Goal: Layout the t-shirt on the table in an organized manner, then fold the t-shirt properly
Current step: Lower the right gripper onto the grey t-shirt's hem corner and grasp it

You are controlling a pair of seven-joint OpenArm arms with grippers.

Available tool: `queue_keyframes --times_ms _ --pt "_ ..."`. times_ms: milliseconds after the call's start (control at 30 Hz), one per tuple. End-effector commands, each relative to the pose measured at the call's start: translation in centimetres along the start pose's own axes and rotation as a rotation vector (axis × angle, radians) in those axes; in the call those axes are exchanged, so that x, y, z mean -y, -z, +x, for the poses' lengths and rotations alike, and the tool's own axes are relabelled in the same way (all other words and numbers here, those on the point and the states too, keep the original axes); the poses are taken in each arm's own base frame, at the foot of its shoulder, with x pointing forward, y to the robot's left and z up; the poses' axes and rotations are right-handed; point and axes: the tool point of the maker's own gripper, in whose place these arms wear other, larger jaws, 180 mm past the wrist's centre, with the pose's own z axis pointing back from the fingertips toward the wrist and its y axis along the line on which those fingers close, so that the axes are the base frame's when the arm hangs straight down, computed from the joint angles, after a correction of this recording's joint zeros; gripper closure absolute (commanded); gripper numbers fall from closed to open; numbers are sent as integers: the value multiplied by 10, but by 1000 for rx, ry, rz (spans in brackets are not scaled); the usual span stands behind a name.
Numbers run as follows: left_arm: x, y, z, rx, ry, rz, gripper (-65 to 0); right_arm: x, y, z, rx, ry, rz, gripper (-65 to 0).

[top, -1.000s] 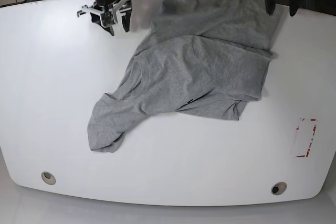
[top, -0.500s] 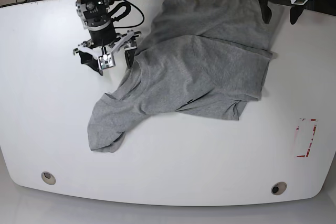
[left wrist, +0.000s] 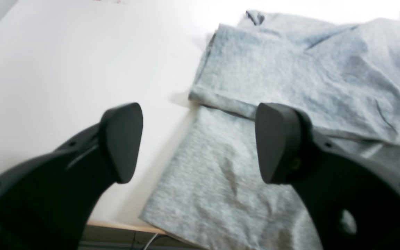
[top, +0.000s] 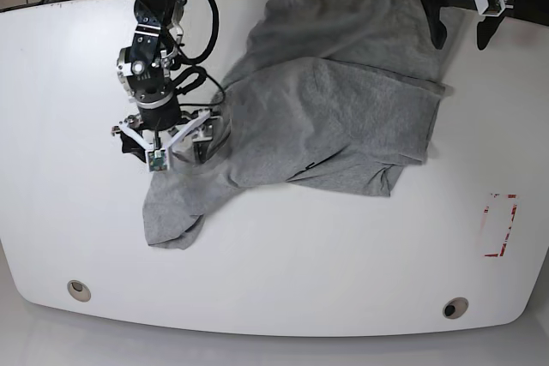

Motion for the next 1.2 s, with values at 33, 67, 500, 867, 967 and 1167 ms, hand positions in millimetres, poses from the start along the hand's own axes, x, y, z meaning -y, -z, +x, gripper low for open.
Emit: queue_keyframes --times_ms 33,67,500,867,967,1167 --pt "0 -3 9 29 7 -4 -481 19 14 12 42 100 -16 -480" --pt "-1 -3 9 29 8 -3 -481 23 18 10 38 120 -17 -480" --pt "-1 -3 8 27 9 -2 -479 46 53 -28 -33 407 56 -480" --pt "-1 -3 8 26 10 -2 -479 52 66 -26 -29 495 90 -480" --pt "-1 -3 8 26 10 -2 -479 50 71 -25 -35 507 98 -480" --pt "-1 -3 8 26 10 -2 -479 44 79 -31 -58 531 109 -480"
